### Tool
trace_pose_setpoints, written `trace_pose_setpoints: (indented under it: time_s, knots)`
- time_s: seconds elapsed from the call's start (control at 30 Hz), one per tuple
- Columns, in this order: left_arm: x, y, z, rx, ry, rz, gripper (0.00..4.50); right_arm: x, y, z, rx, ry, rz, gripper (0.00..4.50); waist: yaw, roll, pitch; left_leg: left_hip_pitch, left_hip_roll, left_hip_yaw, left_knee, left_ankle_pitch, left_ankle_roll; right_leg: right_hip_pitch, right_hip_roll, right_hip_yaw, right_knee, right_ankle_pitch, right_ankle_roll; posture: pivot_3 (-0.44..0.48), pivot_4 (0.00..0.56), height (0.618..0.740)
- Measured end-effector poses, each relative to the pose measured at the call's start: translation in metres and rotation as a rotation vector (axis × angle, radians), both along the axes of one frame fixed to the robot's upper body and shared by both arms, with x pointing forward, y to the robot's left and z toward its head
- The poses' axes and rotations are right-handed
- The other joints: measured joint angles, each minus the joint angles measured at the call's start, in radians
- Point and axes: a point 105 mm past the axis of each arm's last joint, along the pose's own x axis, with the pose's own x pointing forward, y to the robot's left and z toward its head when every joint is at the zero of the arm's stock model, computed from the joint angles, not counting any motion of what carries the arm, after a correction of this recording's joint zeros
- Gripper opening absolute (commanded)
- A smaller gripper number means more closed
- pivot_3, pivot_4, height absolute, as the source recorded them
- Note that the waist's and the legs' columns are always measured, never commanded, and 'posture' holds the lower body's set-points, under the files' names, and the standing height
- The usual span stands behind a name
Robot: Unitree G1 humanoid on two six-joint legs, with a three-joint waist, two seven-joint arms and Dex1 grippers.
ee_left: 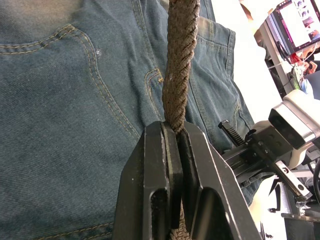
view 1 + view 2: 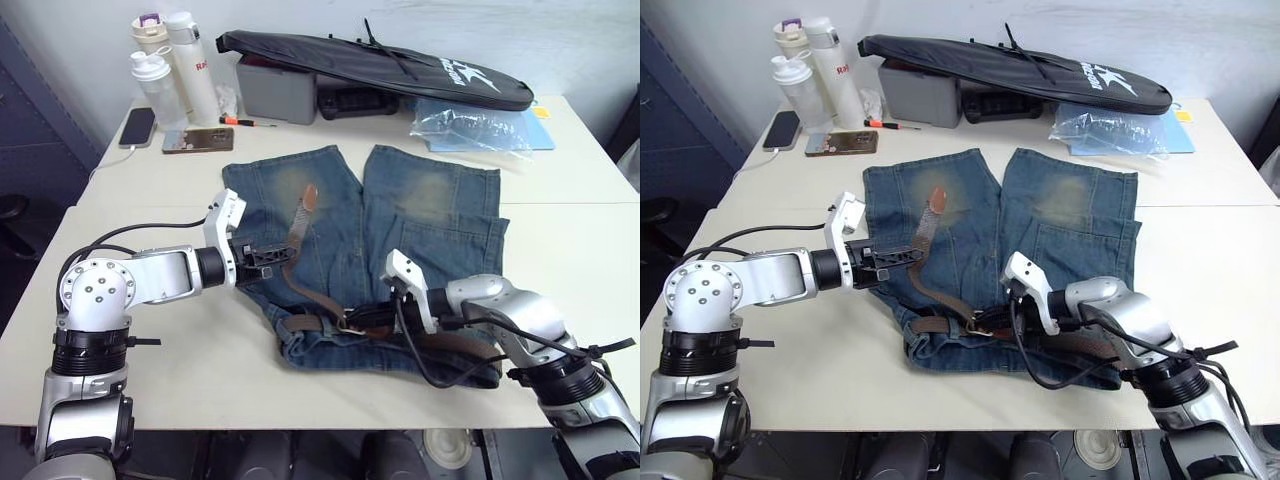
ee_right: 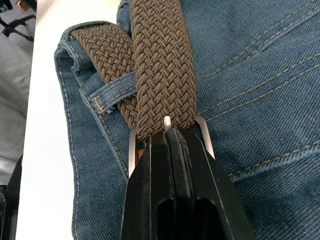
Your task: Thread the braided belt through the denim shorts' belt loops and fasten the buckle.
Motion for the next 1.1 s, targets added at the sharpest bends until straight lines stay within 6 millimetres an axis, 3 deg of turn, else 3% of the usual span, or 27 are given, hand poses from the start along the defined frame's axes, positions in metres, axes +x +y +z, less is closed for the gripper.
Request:
trace_pose_setpoints:
  time_s: [0.37,0.7,1.1]
  knots:
    - [0.004,-0.007,0.015,-0.026,-0.047,-0.025,0.00,-0.002,0.012,-0.003,-0.097,-0.013,0.052,0.05,0.001,-0.003,-0.002,0.010,0.008,0.005,-0.001,-0.003,-0.009,0.001,0.006,0.004,0.004,-0.006,-0.011,0.000,0.150,0.656]
    - [0.012,-0.048,0.033,-0.053,-0.096,-0.183,0.00,0.000,0.026,-0.005,-0.180,-0.065,0.103,0.05,-0.004,-0.010,-0.010,0.016,0.021,0.015,0.000,-0.008,-0.016,0.000,0.020,0.017,0.003,-0.006,-0.013,0.000,0.150,0.656]
    - [0.025,-0.120,0.034,-0.042,-0.077,-0.402,0.00,0.000,0.030,-0.005,-0.226,-0.100,0.098,0.05,0.001,-0.010,-0.012,0.020,0.025,0.022,0.001,-0.009,-0.018,-0.001,0.023,0.024,0.005,-0.008,-0.016,0.000,0.150,0.656]
